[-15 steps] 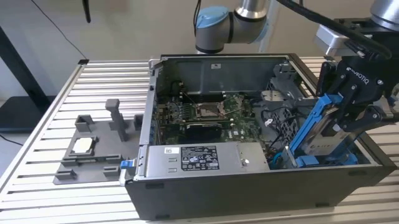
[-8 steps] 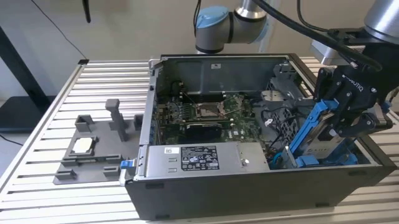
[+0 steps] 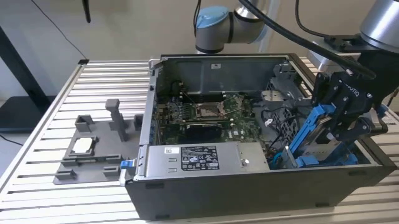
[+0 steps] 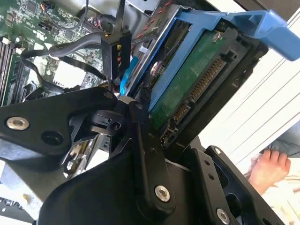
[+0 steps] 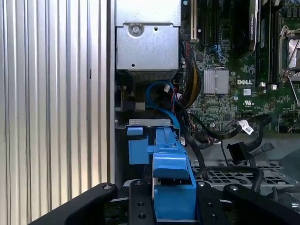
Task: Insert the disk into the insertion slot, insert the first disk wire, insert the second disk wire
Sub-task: 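Insert the disk into the insertion slot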
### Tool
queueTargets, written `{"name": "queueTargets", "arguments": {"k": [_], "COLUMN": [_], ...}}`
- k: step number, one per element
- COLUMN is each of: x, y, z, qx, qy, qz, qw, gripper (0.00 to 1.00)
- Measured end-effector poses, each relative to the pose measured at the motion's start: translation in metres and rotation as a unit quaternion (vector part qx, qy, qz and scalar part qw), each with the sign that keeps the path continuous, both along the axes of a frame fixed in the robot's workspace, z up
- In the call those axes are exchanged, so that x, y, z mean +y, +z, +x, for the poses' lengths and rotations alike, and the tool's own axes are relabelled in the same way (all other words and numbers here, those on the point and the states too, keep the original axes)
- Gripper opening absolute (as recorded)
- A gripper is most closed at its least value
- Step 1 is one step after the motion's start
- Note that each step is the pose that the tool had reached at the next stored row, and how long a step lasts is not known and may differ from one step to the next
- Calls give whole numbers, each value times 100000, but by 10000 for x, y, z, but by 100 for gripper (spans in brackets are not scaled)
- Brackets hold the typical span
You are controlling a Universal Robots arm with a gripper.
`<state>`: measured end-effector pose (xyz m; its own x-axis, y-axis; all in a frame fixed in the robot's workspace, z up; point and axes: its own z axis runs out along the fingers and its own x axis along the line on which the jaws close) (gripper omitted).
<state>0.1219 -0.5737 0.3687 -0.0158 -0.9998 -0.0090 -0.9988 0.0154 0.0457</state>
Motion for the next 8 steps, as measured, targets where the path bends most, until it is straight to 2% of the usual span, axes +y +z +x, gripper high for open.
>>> {"name": "queueTargets", "arguments": {"k": [8], "x": [0], "y": [-4], "z": [0], "qx": [0], "qy": [0], "qz": [-2], "qw": [100000], "gripper": [33]}}
